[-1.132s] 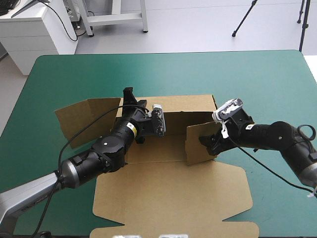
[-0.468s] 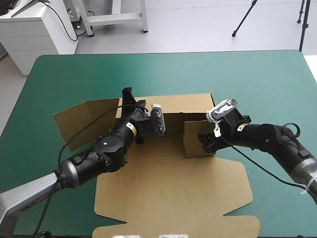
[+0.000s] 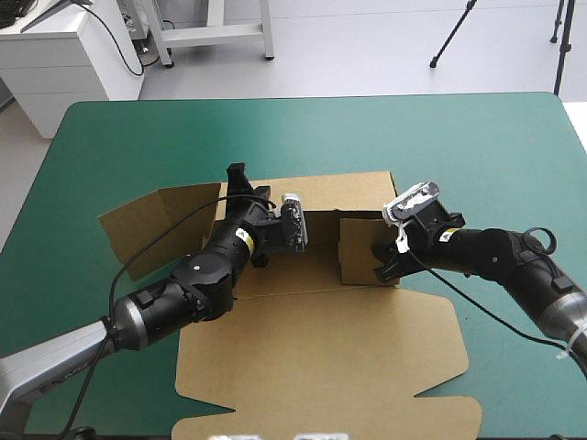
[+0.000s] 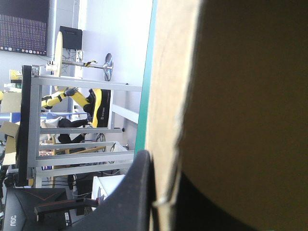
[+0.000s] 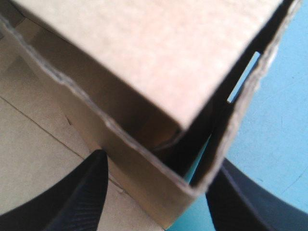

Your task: Fold the box

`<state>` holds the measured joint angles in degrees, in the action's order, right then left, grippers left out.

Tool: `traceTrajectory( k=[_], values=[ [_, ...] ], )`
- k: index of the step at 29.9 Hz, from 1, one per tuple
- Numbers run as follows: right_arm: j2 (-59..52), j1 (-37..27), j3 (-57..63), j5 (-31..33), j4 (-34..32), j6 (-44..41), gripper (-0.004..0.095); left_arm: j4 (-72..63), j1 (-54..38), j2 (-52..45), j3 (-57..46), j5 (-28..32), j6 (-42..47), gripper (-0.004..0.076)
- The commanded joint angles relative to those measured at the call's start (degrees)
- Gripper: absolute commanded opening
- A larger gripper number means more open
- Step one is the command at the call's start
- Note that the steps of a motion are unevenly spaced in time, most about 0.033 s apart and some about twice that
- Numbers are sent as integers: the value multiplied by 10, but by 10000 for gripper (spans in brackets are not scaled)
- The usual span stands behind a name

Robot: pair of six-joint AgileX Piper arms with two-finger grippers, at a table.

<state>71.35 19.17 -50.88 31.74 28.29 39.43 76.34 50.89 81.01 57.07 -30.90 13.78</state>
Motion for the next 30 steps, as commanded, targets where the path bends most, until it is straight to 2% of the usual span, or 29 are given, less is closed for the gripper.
traceTrajectory(
  k=[1,3,8,12,18,22,25,30],
  values=[
    [-11,-1,-14,-48,58,43,463,-6,9,-19,15,27,4,-9],
    [-11,-1,-14,-49,80,67,415,-8,9,-19,15,27,4,-9],
    [6,-1,-14,-43,76,73,210,-16,9,-19,15,24,4,-9],
    [19,-1,-14,-39,76,75,82,-20,9,-19,15,24,4,-9],
    [22,-1,-20,-25,80,93,-8,-20,9,-19,15,24,4,-9],
    [22,-1,-21,-29,80,75,-17,-20,9,-19,15,31,4,0],
    [22,-1,-21,-42,78,43,-16,-18,9,-19,15,43,4,66],
    [22,-1,-21,-52,78,27,-16,-12,9,-25,15,59,4,288]
  ],
)
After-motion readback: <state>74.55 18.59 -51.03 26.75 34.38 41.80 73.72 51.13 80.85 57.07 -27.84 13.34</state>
